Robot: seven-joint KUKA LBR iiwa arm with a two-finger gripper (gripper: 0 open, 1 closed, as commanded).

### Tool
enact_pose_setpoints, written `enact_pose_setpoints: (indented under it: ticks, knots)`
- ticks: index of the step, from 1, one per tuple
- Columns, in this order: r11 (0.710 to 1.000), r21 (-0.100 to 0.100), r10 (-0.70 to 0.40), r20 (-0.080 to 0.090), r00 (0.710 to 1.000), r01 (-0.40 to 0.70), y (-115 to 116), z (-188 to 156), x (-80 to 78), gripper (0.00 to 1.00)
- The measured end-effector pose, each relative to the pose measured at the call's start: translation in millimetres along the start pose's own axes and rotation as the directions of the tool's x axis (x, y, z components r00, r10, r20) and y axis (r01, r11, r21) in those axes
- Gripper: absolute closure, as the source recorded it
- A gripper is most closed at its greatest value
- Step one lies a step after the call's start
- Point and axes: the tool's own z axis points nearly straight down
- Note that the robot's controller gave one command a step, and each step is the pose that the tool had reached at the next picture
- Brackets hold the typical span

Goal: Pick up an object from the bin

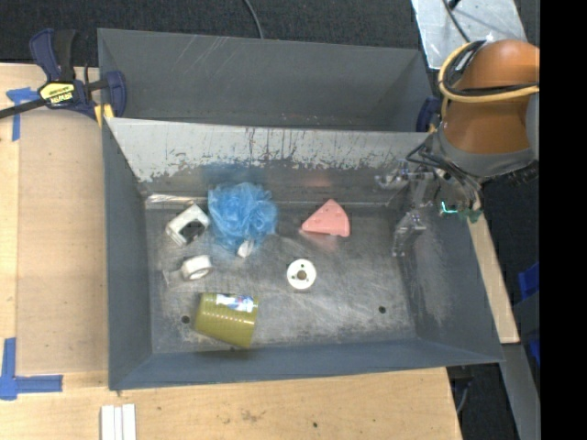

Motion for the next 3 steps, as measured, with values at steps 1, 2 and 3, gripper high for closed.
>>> enact_pose_setpoints:
  ticks: [1,2,3]
  knots:
    - [1.0,0.001,-0.002,0.008,1.0,0.002,0,-5,-1.9,0.0]
    - [0.998,0.004,-0.068,0.01,0.998,0.067,27,2,16.9,0.0]
    - [0.988,0.003,-0.153,0.012,0.988,0.153,62,32,5.8,0.0]
